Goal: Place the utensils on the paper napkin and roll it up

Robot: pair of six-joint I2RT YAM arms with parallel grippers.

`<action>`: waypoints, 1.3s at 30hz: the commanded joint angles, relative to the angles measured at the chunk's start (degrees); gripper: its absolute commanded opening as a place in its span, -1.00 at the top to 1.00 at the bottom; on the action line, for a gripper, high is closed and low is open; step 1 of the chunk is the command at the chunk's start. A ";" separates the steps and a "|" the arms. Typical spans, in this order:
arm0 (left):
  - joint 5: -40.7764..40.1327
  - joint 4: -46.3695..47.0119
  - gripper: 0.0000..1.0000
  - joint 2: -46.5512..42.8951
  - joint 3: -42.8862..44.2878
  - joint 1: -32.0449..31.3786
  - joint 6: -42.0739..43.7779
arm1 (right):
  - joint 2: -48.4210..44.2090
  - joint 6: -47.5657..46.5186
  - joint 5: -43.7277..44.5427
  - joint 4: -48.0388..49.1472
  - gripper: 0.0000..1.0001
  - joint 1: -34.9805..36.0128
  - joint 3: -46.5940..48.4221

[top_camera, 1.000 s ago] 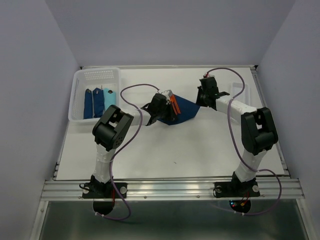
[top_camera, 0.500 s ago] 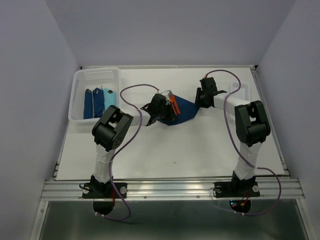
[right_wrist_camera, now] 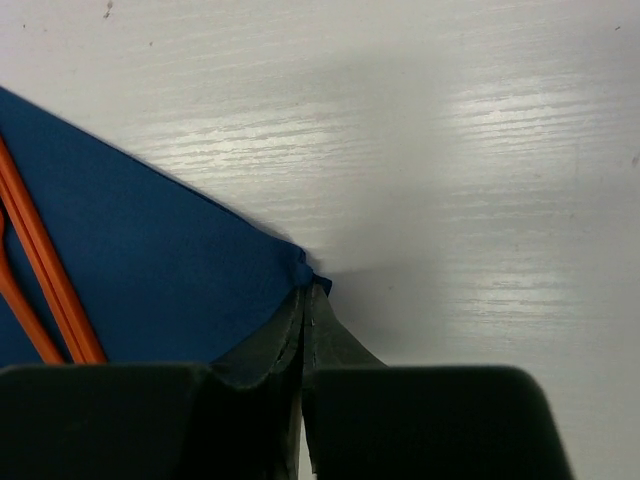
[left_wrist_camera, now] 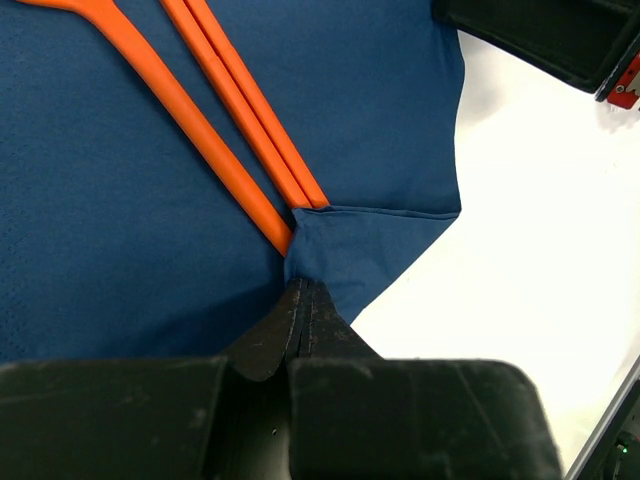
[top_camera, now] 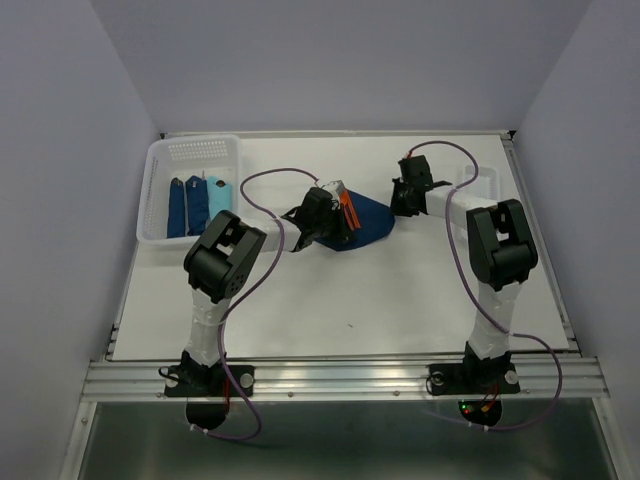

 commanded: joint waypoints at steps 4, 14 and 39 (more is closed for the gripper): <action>-0.99 -6.82 1.00 -2.03 -1.42 0.28 3.97 | -4.51 -0.91 -2.08 0.21 0.99 0.05 -1.58; -0.99 -8.32 1.00 -2.21 -1.33 0.37 5.12 | -12.16 0.67 -6.65 0.38 0.99 2.16 -6.15; -0.55 -8.14 1.00 -1.15 -1.77 0.37 4.94 | -7.87 4.80 -12.00 1.70 0.99 11.83 2.11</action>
